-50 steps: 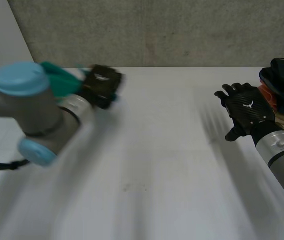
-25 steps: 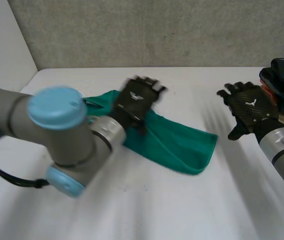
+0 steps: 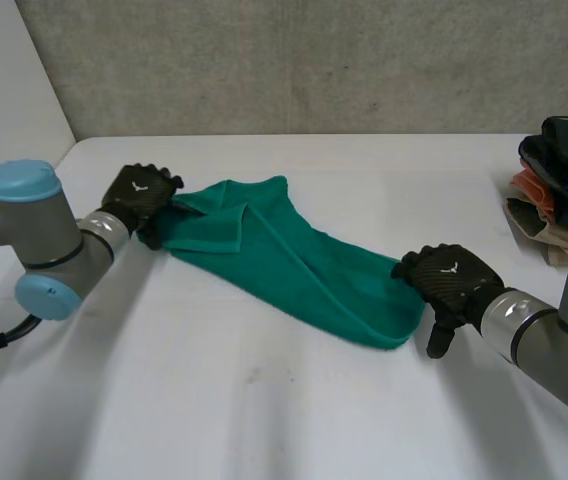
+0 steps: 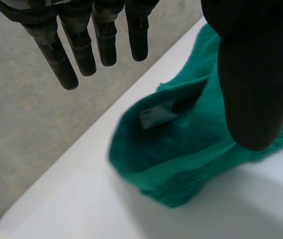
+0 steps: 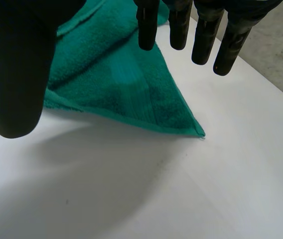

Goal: Fold the laundry.

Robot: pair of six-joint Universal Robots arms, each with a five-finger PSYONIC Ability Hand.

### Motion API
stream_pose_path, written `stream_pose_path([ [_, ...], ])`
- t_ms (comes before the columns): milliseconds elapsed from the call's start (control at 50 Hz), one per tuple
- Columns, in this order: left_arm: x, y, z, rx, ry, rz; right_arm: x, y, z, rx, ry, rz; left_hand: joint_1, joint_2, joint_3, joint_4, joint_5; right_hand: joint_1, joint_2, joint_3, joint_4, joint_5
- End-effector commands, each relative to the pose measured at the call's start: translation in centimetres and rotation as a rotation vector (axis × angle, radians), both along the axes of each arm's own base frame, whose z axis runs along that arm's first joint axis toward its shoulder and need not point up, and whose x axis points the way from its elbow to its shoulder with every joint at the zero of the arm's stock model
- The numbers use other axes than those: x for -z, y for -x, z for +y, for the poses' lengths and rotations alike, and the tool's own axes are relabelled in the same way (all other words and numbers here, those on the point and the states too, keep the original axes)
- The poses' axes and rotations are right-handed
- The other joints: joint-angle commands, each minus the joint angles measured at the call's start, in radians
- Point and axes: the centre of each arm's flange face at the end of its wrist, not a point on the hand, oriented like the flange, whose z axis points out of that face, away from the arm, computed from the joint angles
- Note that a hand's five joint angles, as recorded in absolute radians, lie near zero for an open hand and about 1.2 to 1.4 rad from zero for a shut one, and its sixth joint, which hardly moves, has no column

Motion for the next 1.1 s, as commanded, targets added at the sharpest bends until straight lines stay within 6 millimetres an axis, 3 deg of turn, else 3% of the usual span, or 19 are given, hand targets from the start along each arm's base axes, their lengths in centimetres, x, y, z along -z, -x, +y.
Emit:
stream_pose_path([
  [20, 0.1, 3.7, 2.3, 0.086, -0.048, 0.089, 0.6, 0.3, 0.2, 0.014, 0.022, -0.001, 0.081, 0.076, 0.08, 0.078, 0.077, -0.028, -0.047, -0.038, -0.065, -0.059],
  [180, 1.1, 6.9, 3.6, 0.143, -0.043, 0.097, 0.8, 0.2, 0.4, 0.013, 0.015, 0.002, 0.114, 0.109, 0.113, 0.11, 0.109, -0.028, -0.047, -0.038, -0.065, -0.059],
  [320, 3.1, 8.3, 2.4, 0.124, -0.031, 0.091, 1.0, 0.3, 0.6, 0.011, 0.006, 0.003, 0.287, 0.282, 0.286, 0.283, 0.282, -0.028, -0.047, -0.038, -0.065, -0.059],
  [380, 3.5, 8.4, 1.8, 0.111, -0.023, 0.092, 1.0, 0.3, 0.6, 0.011, 0.007, 0.002, 0.439, 0.434, 0.438, 0.436, 0.435, -0.028, -0.047, -0.038, -0.065, -0.059],
  [480, 3.1, 8.5, 1.4, 0.104, -0.004, 0.098, 1.0, 0.4, 0.6, 0.013, 0.007, 0.001, 0.876, 0.871, 0.875, 0.873, 0.872, -0.028, -0.047, -0.038, -0.065, -0.059],
  [500, 3.0, 8.5, 1.3, 0.103, 0.002, 0.1, 1.0, 0.4, 0.6, 0.013, 0.007, 0.001, 1.086, 1.081, 1.085, 1.083, 1.082, -0.028, -0.047, -0.038, -0.065, -0.059],
  [580, 2.3, 8.5, 1.4, 0.099, 0.011, 0.102, 0.8, 0.4, 0.4, 0.014, 0.016, 0.0, 1.091, 1.086, 1.09, 1.088, 1.087, -0.028, -0.047, -0.038, -0.065, -0.059],
  [680, -1.2, 7.6, 2.4, 0.063, 0.035, 0.107, 0.3, 0.4, 0.2, 0.023, 0.029, -0.002, 1.091, 1.086, 1.09, 1.088, 1.087, -0.028, -0.047, -0.038, -0.065, -0.059],
  [700, -2.9, 7.0, 3.1, 0.056, 0.046, 0.112, 0.2, 0.4, 0.2, 0.026, 0.028, -0.006, 1.091, 1.086, 1.09, 1.088, 1.087, -0.028, -0.047, -0.038, -0.065, -0.059],
  [780, -5.5, 6.3, 4.8, 0.058, 0.065, 0.118, -1.8, 0.8, -0.6, 0.081, 0.039, -0.084, 1.091, 1.086, 1.09, 1.088, 1.087, -0.028, -0.047, -0.038, -0.065, -0.059],
  [820, -8.9, 5.5, 6.8, 0.057, 0.104, 0.132, -2.7, 1.3, -1.0, 0.119, 0.006, -0.144, 1.091, 1.086, 1.09, 1.088, 1.087, -0.028, -0.047, -0.038, -0.065, -0.059],
  [920, -14.6, 4.1, 10.1, 0.061, 0.199, 0.177, -3.7, 1.5, -0.8, 0.194, -0.139, -0.252, 1.091, 1.086, 1.09, 1.088, 1.087, -0.028, -0.047, -0.038, -0.065, -0.059],
  [1000, -17.2, 3.1, 12.2, 0.064, 0.247, 0.201, -3.6, 1.4, -0.2, 0.23, -0.223, -0.304, 1.091, 1.086, 1.09, 1.088, 1.087, -0.028, -0.047, -0.038, -0.065, -0.059],
  [1100, -19.0, 2.4, 14.1, 0.067, 0.284, 0.219, -3.3, 0.4, 0.2, 0.212, -0.231, -0.337, 1.091, 1.086, 1.09, 1.088, 1.087, -0.028, -0.047, -0.038, -0.065, -0.059],
])
